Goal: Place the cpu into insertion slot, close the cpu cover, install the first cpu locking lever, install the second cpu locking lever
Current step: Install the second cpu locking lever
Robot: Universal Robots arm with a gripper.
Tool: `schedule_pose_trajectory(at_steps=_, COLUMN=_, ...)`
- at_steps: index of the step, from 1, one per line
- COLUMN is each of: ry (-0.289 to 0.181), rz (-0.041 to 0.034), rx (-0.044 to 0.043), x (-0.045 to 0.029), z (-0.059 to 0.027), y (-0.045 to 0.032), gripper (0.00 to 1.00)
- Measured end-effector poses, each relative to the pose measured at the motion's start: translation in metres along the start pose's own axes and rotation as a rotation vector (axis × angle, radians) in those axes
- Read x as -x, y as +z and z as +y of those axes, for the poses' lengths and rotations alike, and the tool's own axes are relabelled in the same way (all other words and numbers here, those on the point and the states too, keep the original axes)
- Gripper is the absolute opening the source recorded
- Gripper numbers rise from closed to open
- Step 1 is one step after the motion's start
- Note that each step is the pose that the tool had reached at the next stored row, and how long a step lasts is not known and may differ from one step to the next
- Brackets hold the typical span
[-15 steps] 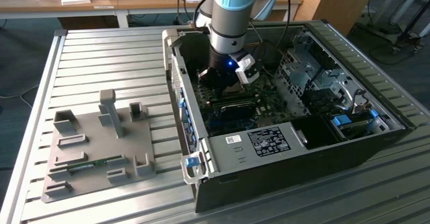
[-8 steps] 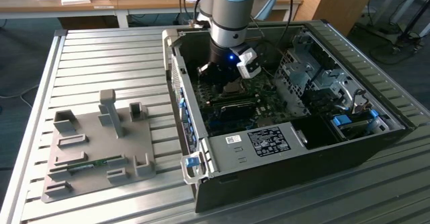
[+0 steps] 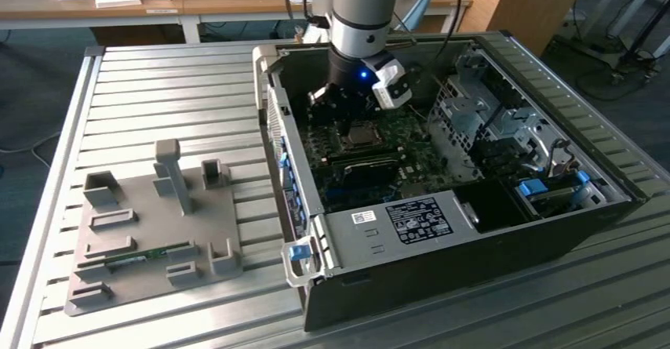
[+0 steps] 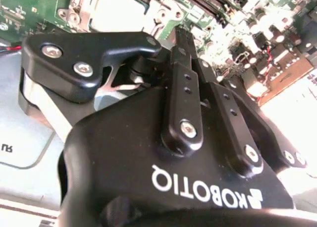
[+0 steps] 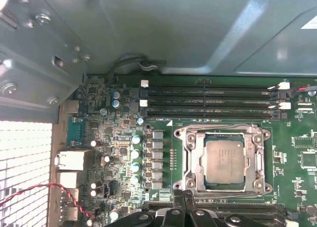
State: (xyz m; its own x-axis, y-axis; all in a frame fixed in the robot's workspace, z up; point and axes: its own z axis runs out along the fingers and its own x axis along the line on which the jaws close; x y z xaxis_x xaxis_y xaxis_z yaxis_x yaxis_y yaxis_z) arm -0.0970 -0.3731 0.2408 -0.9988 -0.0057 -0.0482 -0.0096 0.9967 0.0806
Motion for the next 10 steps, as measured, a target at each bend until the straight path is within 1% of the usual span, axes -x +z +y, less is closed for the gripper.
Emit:
schedule_pose_trajectory(at_steps=5, ry=0.0, rz=0.0, rx=0.0, x=0.0002, z=0.0, y=-0.0001, gripper=0.11)
schedule_pose_trajectory(at_steps=7, ry=0.0, rz=0.0001, rx=-0.0001, x=0.0024, z=0.0003, y=0.0003, gripper=0.11)
schedule_pose_trajectory(at_steps=10, ry=0.0, rz=-0.0001, rx=0.0, x=0.0077, z=0.0014, y=0.0013, gripper=0.11)
